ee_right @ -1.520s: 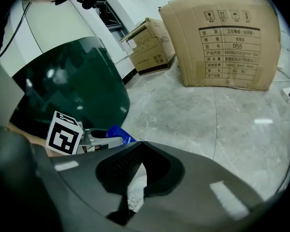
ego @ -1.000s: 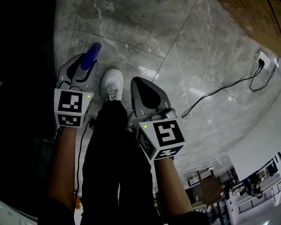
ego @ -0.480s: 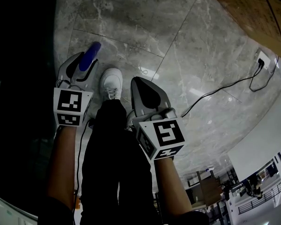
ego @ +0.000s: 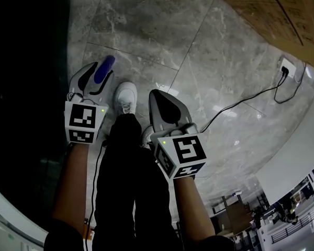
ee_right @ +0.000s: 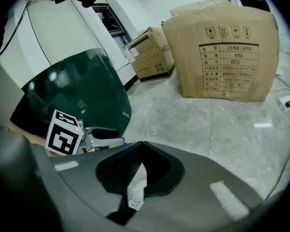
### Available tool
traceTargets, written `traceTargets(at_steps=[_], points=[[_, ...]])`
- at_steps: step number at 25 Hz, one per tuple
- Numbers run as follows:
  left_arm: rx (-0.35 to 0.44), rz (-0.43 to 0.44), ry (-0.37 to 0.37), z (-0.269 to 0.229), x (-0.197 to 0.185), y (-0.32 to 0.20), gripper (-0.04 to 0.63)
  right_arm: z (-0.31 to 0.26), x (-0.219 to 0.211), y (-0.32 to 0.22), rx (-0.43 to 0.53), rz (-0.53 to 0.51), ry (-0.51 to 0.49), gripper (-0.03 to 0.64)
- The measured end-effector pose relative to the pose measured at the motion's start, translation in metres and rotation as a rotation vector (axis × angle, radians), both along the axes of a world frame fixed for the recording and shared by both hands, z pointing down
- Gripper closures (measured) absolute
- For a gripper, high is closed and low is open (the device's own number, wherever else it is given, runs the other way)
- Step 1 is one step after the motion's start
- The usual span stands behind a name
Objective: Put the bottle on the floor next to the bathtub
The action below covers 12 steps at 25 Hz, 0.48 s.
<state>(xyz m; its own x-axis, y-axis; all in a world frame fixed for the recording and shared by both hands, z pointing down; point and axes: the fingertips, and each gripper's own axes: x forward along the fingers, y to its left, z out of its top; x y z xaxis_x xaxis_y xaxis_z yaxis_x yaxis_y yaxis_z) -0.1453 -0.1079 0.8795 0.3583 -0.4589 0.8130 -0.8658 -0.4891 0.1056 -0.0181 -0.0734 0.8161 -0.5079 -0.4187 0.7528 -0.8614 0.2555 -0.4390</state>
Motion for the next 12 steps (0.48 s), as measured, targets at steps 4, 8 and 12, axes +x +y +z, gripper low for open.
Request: traceTargets(at_steps=[4, 8, 12], points=[[0.027, -0.002, 0.006, -0.024, 0.008, -0.010, 0.420, -0.022, 0.001, -0.011, 0.023, 0.003, -0.005, 0.592], [0.066, -0.005, 0.011, -0.054, 0.011, -0.021, 0.436, -0.044, 0.000, -0.019, 0.043, 0.005, -0.006, 0.592], [0.103, -0.013, 0.014, -0.087, 0.009, -0.027, 0.469, -0.073, 0.000, -0.027, 0.081, 0.011, -0.001, 0.592]])
